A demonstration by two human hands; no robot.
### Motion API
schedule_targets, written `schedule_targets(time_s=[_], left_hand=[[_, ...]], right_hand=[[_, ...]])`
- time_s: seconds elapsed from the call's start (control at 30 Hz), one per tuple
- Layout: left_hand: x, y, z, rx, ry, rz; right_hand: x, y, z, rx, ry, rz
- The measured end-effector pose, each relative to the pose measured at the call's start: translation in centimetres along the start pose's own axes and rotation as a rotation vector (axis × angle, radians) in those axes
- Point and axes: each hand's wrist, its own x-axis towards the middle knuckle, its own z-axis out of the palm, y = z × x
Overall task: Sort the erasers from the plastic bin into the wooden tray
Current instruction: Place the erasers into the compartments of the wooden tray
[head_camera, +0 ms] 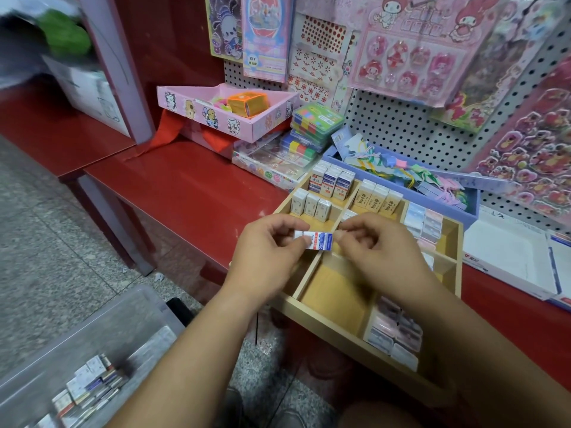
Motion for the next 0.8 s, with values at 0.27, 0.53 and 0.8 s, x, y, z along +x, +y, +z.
schedule_targets(time_s=[0.27,0.53,0.8], left_hand=[[0.0,0.0,-0.8,0.120,0.107,0.130],[0.2,-1.2,-2.4,0.692,0.143,0.105],[0.3,-2.0,-2.2,0.781,0.124,0.057]], right_hand=[[2.3,-1.5,0.3,0.275,0.018,0.081],[10.8,0.4,-1.3,-0.213,0.153,-0.003],[14.1,1.7,0.9,-0.579,0.175,-0.105]])
